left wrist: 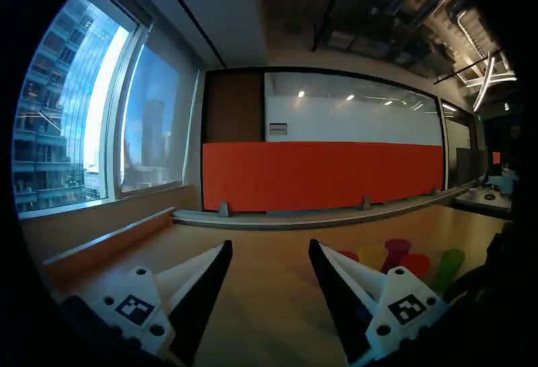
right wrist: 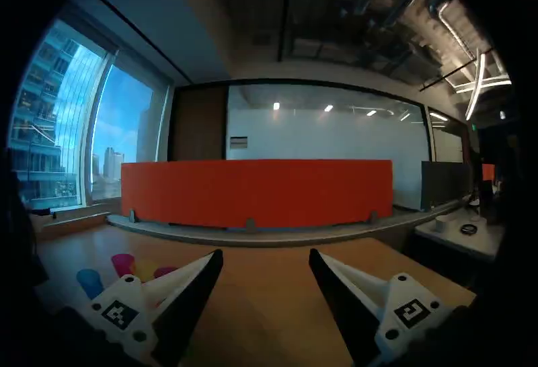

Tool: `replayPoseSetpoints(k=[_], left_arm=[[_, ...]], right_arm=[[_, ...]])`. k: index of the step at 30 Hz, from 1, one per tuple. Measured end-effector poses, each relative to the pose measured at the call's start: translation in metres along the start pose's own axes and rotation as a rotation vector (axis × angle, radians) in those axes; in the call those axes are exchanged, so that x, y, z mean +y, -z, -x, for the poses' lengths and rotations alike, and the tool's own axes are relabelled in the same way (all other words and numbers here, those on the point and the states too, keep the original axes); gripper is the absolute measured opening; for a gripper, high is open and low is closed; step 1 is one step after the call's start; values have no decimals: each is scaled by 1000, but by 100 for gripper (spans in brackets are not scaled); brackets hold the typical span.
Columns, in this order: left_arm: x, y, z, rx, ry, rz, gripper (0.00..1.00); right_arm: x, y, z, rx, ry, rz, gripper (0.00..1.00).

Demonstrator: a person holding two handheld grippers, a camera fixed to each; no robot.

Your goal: Pour water

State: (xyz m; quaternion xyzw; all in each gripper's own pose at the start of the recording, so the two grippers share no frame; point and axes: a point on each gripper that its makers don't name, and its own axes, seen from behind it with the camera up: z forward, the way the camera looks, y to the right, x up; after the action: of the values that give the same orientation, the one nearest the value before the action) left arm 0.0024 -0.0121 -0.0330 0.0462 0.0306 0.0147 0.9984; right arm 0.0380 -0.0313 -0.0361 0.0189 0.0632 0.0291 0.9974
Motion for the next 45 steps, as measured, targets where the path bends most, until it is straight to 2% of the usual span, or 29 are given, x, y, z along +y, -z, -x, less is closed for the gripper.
replayPoseSetpoints(k=[9,21,32,39,45], left_arm=[[-4,-2,14,3,-7,-26,84],[-7,-1,34,2,-25,-58,84],[-1,-2,46,-9,-30,-61,84],[3,-3,45,-5,-56,-66,84],[5,-5,44,-1,-56,-70,84]], right_arm=[[-3,0,0,-29,30,11,99],[-8,-5,1,-52,27,15,99],[-10,-7,3,-65,35,15,99],[-11,-7,8,-82,33,14,99],[-11,-7,10,-91,35,17,99]])
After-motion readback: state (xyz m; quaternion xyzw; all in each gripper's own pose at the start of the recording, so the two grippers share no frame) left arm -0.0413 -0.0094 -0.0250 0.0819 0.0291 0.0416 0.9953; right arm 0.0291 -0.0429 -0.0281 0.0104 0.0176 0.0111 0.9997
